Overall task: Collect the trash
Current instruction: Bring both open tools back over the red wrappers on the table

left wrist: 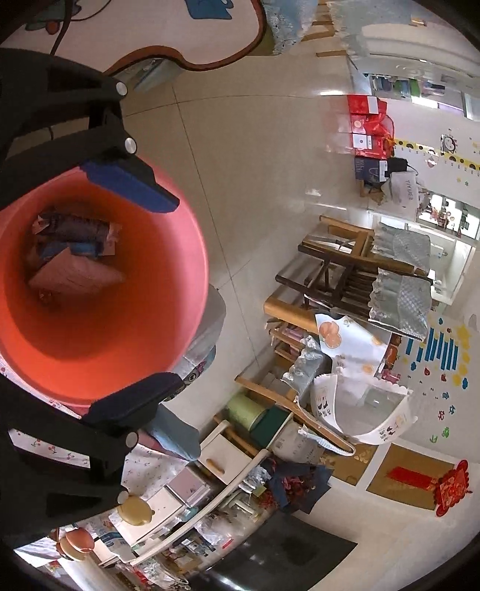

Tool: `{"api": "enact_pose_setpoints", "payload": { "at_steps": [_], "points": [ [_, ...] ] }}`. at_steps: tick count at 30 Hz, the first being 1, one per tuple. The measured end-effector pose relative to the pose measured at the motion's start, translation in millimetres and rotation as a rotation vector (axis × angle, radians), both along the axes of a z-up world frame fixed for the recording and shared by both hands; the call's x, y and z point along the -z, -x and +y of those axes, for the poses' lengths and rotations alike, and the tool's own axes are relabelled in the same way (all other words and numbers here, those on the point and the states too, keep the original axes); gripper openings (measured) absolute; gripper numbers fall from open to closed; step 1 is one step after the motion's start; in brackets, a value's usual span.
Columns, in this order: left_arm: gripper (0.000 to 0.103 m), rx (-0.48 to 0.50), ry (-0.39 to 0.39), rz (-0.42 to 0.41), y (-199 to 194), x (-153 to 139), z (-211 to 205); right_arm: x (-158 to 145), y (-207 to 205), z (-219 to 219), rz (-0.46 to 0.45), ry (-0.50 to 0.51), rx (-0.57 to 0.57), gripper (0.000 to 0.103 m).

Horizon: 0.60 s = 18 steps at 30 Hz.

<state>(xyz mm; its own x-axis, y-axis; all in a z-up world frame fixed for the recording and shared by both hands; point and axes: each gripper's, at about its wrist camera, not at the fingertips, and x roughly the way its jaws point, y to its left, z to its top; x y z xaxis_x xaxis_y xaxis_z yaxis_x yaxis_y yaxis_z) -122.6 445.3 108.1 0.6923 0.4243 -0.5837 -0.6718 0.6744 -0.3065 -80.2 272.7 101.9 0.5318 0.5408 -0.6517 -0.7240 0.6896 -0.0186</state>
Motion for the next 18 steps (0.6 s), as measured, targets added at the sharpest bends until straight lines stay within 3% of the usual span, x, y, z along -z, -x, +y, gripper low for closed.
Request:
{"api": "enact_pose_setpoints", "payload": {
  "at_steps": [7, 18],
  "points": [
    [0.089, 0.053, -0.002, -0.010, -4, 1, -14, -1, 13, -39, 0.002, -0.022, 0.054, 0.091],
    [0.089, 0.231, -0.068, -0.027, -22, -5, -56, -7, 38, -85, -0.012, -0.070, 0.119, 0.094]
  ]
}}
